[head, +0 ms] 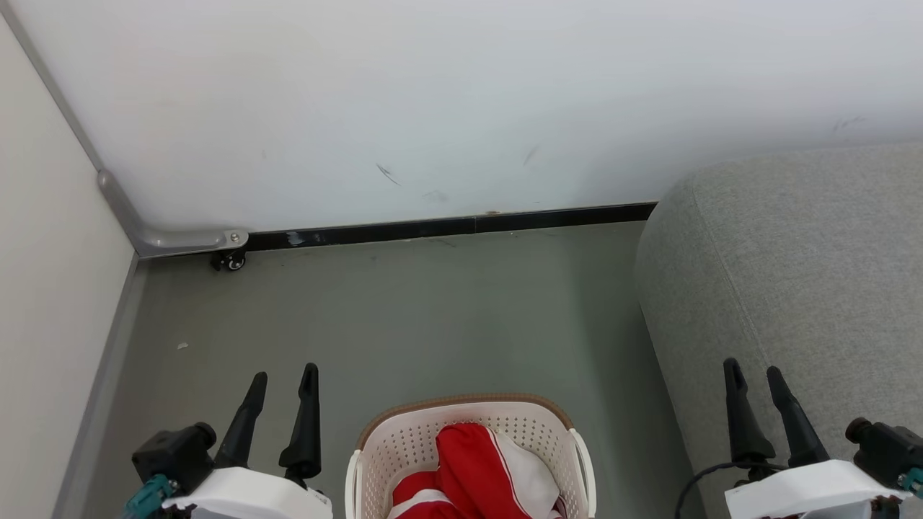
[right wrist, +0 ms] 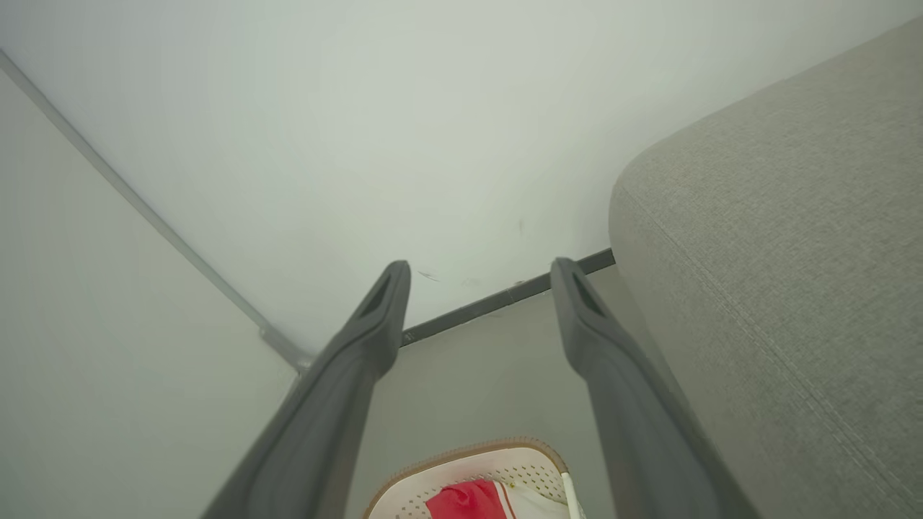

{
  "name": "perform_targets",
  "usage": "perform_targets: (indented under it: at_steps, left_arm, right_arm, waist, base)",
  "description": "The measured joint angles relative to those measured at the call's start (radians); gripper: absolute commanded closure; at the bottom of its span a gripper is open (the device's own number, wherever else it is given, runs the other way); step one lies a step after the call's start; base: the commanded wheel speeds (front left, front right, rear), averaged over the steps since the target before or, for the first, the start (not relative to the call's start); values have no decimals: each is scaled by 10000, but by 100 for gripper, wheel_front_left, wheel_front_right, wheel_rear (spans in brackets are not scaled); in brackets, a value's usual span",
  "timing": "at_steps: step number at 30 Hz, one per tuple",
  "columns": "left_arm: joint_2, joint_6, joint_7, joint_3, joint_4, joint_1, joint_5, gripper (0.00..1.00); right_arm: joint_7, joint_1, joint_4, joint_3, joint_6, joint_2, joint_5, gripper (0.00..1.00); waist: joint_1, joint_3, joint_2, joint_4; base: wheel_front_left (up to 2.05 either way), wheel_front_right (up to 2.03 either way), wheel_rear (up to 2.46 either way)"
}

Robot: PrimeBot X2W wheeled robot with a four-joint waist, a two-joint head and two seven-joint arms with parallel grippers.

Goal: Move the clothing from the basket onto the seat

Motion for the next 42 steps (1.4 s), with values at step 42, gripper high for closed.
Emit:
perform_targets:
  at_steps: [42]
  left_arm:
    - [23, 1149, -1012, -573, 765, 62, 4295, 0]
  right_arm:
    - [-27, -2, 353, -299, 2, 211, -4591, 0]
  waist:
    - [-10, 40, 0, 92]
  base:
    - [0, 0, 0]
